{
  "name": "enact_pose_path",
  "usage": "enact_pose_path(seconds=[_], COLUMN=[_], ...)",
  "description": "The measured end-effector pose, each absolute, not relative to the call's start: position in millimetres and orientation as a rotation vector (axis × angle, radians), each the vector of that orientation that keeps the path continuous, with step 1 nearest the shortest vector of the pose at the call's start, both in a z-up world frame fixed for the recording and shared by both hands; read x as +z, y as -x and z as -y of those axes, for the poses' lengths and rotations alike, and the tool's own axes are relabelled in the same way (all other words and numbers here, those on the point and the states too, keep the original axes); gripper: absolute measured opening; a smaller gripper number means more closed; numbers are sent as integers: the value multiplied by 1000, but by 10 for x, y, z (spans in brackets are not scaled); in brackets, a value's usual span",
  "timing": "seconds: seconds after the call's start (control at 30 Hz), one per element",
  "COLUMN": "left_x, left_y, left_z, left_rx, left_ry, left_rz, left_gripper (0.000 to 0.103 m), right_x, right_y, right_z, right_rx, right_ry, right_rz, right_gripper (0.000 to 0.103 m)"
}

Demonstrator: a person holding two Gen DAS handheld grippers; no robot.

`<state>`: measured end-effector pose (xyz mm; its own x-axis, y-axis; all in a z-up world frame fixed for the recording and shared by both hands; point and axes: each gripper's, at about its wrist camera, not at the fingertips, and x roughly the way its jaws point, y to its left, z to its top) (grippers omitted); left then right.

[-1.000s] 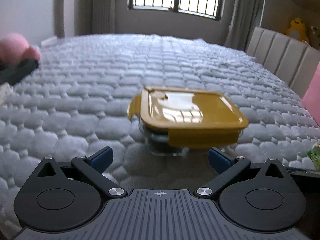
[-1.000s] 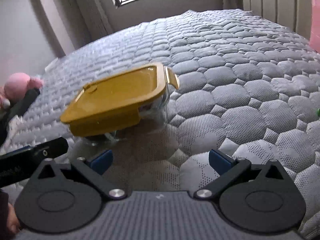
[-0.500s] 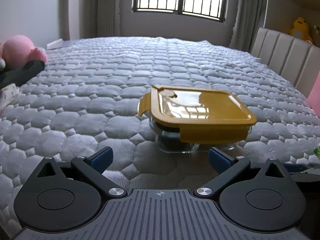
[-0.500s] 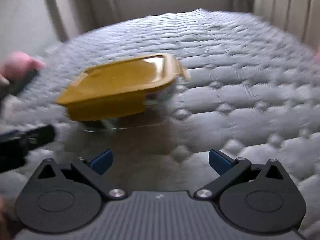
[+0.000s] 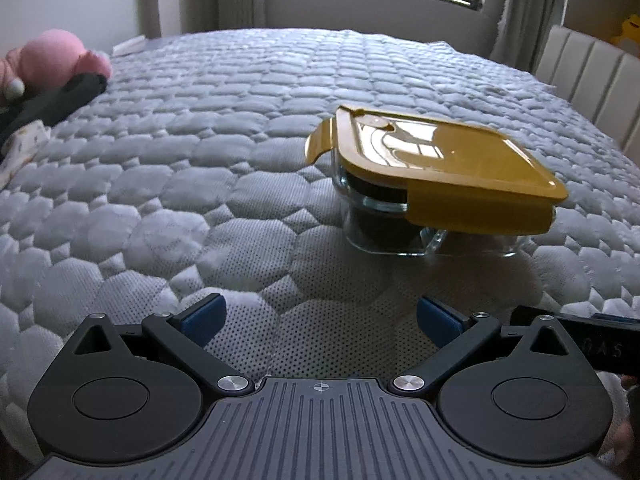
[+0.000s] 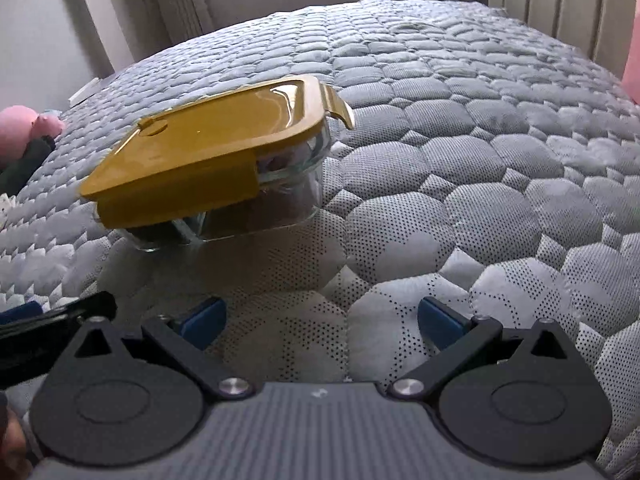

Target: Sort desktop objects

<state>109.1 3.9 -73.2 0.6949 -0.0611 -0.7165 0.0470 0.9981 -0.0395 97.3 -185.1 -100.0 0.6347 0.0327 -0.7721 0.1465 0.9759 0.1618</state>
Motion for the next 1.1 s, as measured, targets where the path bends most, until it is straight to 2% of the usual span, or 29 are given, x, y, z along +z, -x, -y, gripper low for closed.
enact_pose_path(seconds=[0.33,1.1], left_x=[-840,-743], left_y=[-1164,-1147], left_z=[-60,-180], left_rx=[-63,-56], left_ry=[40,73], left_rz=[-837,-792], left_gripper=[103,103], right_x=[-1072,-989], right_y=[-1009,-992], right_z=[1766,1646], right_rx=[-87,-74], right_ry=[-161,-124], right_rz=[-895,-856], right_gripper=[103,103])
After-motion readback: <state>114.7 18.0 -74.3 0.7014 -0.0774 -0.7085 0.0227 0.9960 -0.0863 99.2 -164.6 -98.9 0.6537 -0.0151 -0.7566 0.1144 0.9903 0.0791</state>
